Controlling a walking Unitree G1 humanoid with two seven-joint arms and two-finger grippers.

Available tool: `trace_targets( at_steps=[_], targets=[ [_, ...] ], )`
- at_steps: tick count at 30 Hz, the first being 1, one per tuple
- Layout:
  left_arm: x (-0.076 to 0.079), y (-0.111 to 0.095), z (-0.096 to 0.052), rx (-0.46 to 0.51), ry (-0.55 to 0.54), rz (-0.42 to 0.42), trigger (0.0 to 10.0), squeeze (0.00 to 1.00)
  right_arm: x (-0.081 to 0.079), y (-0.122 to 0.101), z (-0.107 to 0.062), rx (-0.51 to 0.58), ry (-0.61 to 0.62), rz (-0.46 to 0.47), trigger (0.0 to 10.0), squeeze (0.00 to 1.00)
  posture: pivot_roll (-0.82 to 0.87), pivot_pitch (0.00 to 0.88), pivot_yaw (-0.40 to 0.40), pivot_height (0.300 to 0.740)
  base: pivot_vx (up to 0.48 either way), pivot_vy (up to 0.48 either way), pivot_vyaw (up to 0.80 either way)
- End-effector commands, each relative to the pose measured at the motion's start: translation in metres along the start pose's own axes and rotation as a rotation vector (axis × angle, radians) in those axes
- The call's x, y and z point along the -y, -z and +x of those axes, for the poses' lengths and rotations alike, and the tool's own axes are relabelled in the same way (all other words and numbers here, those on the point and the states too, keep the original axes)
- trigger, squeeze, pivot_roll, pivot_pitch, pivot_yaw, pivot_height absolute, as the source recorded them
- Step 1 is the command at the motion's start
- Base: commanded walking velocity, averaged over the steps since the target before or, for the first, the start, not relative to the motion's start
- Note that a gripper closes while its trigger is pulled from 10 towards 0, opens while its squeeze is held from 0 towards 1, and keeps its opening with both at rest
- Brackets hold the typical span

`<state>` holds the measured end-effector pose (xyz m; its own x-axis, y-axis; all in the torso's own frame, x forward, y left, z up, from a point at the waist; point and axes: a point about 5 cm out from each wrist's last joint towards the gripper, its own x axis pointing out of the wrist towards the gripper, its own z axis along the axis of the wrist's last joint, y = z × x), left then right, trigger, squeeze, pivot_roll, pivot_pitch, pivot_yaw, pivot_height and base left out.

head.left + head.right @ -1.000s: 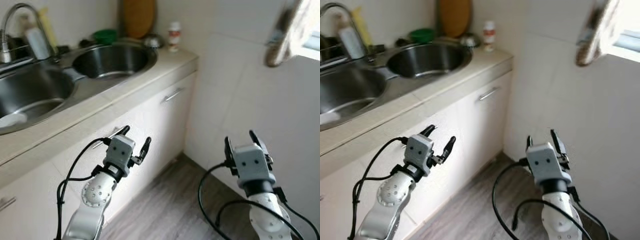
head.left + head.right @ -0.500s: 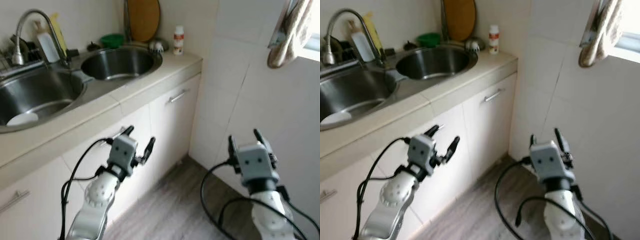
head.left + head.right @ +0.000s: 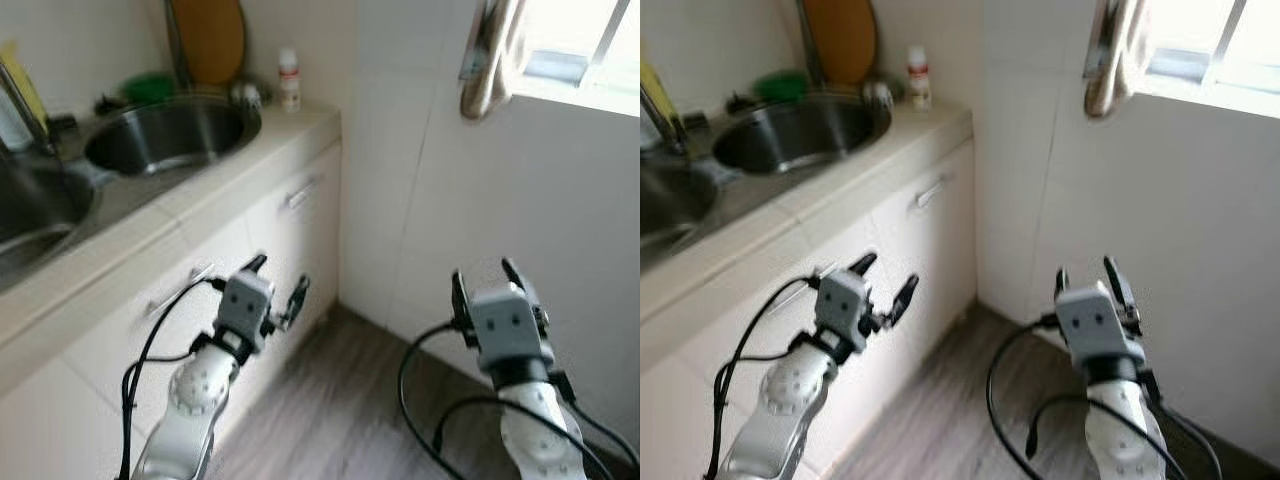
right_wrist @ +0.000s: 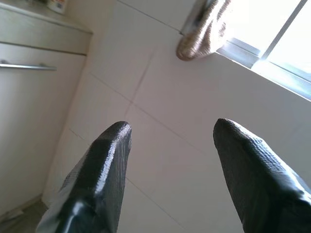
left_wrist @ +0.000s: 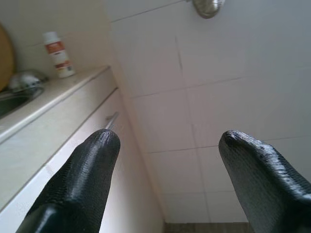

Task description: Kitchen organization

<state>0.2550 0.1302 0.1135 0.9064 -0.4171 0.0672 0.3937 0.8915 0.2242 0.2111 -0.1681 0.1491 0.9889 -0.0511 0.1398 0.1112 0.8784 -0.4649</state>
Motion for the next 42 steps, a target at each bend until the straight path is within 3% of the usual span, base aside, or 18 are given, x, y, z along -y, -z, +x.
trace_targets(
  at_steps=[1,11,13,15,20,30,38,42],
  targets=[
    [-0.0017,-0.0005,-0.0012,0.003,0.001,0.013,10.0,0.0,-0.0003,-0.0001,-0.0003,0.0,0.002,-0.005,10.0,0.0,-0.15,0.0,0.018,0.74,0.0,0.0,0.0],
    [-0.0011,0.0069,0.0006,-0.071,-0.006,-0.041,10.0,0.0,-0.0003,0.0006,-0.001,-0.003,0.001,0.0,10.0,0.0,-0.15,0.0,0.019,0.74,0.0,0.096,0.0],
    [-0.0015,0.005,0.001,-0.056,-0.004,-0.028,10.0,0.0,-0.0002,0.0006,-0.0008,-0.003,0.001,0.0,10.0,0.0,-0.15,0.0,0.02,0.74,0.0,0.48,0.0],
    [-0.0012,0.001,0.0005,-0.03,-0.002,0.036,10.0,0.0,-0.0001,0.0004,-0.0007,-0.002,0.001,0.0,10.0,0.0,-0.15,0.0,0.02,0.74,0.0,0.0,-0.8],
    [-0.0019,-0.0012,0.0009,-0.021,-0.006,-0.006,10.0,0.0,0.0,-0.0001,-0.0002,-0.001,0.001,0.001,10.0,0.0,-0.15,0.0,0.02,0.74,0.0,0.0,-0.32],
    [-0.0009,-0.0011,0.0018,-0.032,0.015,0.018,10.0,0.0,-0.0001,-0.0004,0.0008,-0.001,0.0,0.001,10.0,0.0,-0.15,0.0,0.02,0.74,0.0,0.0,-0.08],
    [0.0003,-0.0013,0.0011,-0.021,0.02,0.015,10.0,0.0,-0.0004,-0.0007,0.0011,-0.001,0.001,0.002,10.0,0.0,-0.15,0.0,0.021,0.74,0.0,-0.479,0.0],
    [-0.0001,-0.0015,0.0009,-0.017,0.009,0.008,10.0,0.0,-0.0007,-0.0007,0.0014,-0.001,-0.001,0.003,10.0,0.0,-0.15,0.0,0.021,0.74,0.0,0.0,-0.2]
  ],
)
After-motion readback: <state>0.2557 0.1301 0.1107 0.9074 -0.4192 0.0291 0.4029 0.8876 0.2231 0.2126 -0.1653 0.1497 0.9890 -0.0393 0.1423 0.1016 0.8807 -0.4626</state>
